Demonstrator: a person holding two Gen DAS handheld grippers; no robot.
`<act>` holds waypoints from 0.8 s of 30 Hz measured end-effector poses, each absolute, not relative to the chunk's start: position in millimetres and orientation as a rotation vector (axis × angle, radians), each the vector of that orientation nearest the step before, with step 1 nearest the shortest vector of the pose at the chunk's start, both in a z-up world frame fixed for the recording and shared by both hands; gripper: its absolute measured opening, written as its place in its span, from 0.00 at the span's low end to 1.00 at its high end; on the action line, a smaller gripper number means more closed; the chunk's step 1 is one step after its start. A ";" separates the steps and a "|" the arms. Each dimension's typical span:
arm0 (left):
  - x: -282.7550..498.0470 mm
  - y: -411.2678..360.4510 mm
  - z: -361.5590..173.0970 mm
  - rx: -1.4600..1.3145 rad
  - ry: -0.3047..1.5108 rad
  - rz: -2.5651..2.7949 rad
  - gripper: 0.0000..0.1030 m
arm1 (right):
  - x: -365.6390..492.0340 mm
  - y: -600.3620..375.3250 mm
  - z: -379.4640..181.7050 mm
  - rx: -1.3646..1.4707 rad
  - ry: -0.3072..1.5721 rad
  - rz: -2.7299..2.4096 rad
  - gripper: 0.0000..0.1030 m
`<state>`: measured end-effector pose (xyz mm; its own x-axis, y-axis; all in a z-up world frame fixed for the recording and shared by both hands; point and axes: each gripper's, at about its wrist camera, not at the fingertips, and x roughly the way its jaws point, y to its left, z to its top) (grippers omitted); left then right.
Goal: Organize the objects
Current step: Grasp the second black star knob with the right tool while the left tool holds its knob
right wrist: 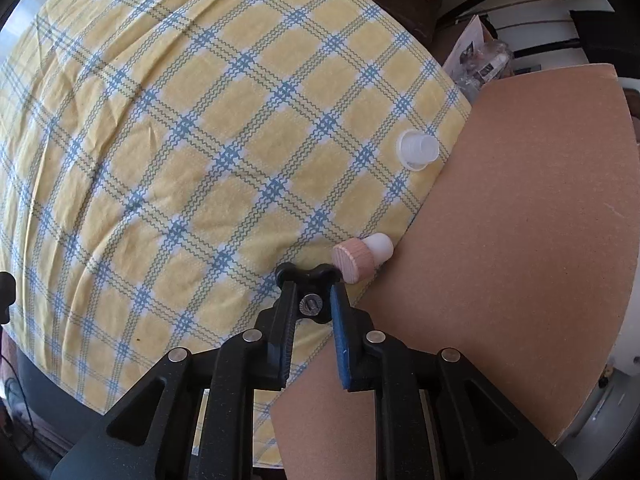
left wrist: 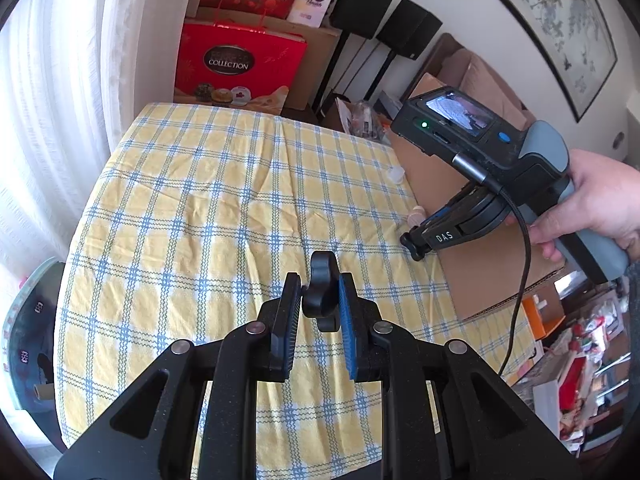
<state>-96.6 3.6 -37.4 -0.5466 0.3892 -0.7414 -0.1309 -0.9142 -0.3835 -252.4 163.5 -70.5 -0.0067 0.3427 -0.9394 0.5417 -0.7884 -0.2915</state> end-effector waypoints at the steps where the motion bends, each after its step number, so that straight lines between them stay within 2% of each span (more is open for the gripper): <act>1: -96.3 3.4 -37.2 -1.297 -0.412 2.495 0.17 | -252.7 165.3 -69.6 2.096 0.928 -1.901 0.11; 15: -95.1 -8.5 -23.0 -1.278 -0.439 2.549 0.17 | -224.3 148.0 -35.6 1.883 0.779 -1.992 0.10; 24: -99.3 -4.2 -6.3 -1.264 -0.388 2.545 0.17 | -180.0 125.7 16.1 1.698 0.664 -2.072 0.10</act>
